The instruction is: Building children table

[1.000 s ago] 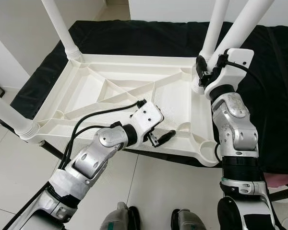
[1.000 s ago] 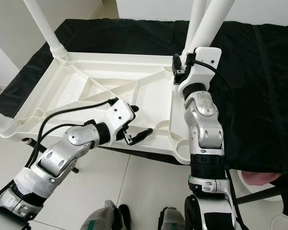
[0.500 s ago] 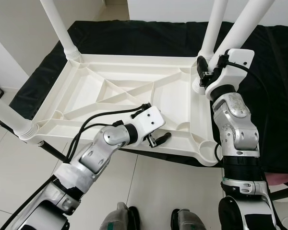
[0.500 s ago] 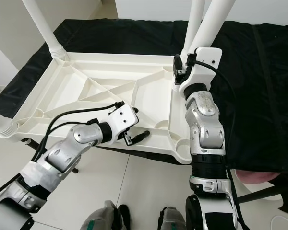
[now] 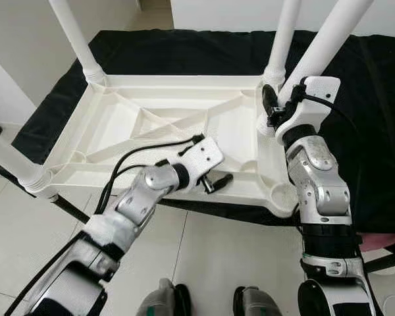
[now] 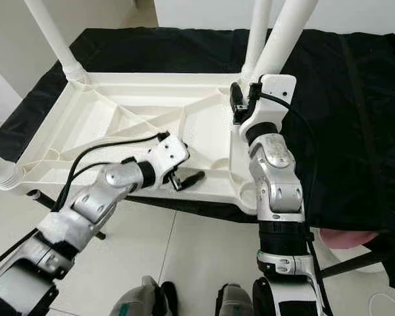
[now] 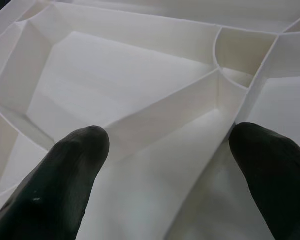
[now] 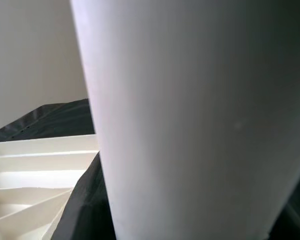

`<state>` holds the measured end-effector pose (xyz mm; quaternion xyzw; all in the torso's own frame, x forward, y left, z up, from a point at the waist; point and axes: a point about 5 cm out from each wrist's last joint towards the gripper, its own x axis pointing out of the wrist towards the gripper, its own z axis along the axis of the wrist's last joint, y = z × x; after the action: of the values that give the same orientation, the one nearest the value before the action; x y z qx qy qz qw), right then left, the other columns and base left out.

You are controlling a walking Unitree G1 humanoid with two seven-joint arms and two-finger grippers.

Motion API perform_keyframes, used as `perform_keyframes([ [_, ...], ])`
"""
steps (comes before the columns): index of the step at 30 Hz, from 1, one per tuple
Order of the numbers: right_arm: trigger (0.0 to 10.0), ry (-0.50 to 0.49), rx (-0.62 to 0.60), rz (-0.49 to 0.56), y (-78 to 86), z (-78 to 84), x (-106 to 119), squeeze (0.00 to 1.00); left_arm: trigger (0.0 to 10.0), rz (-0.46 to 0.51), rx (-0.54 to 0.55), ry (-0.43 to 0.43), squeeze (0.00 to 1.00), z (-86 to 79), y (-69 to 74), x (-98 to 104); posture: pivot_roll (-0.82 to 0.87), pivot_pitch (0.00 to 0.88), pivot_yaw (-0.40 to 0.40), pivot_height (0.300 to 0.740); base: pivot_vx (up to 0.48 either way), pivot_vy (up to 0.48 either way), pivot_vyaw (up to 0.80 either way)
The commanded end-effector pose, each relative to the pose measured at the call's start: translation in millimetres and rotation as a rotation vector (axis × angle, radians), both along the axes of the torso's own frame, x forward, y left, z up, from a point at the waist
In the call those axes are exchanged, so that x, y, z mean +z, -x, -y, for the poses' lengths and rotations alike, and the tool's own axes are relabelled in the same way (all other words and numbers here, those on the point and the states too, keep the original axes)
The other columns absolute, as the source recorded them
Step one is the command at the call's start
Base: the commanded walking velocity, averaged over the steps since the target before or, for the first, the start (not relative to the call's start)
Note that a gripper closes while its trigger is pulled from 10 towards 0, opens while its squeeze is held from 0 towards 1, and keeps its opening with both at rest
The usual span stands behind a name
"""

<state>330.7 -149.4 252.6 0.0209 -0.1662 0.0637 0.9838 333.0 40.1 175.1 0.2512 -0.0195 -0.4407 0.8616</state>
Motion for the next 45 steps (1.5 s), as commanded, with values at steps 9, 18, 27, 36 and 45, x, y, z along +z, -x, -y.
perform_keyframes([
  [9,10.0,-0.009,0.016,0.002,6.1,-4.5,-2,0.0,10.0,0.13,0.248,-0.009,0.0,-19.3,-30.9,9,-0.08,0.113,0.111,0.74,0.0,0.0,0.0],
  [18,10.0,0.0,-0.013,-0.059,7.3,-2.2,-11,0.0,10.0,0.115,0.231,0.078,0.0,-18.7,-33.1,23,-0.09,0.102,0.114,0.74,0.0,0.0,0.0],
  [27,10.0,0.071,-0.017,-0.061,12.3,1.2,-19,0.0,10.0,0.005,0.091,0.345,0.0,-13.6,-7.2,52,-0.09,0.095,0.109,0.74,0.0,0.0,0.0],
  [36,10.0,0.113,-0.052,-0.085,23.8,6.5,-33,0.0,10.0,0.02,0.122,0.467,0.0,-16.9,15.1,58,-0.08,0.1,0.083,0.74,0.0,0.0,0.0],
  [45,10.0,0.12,-0.078,-0.112,30.8,5.6,-38,0.0,10.0,-0.037,0.138,0.495,0.0,-12.7,30.5,50,-0.08,0.105,0.076,0.74,0.0,0.0,0.0],
])
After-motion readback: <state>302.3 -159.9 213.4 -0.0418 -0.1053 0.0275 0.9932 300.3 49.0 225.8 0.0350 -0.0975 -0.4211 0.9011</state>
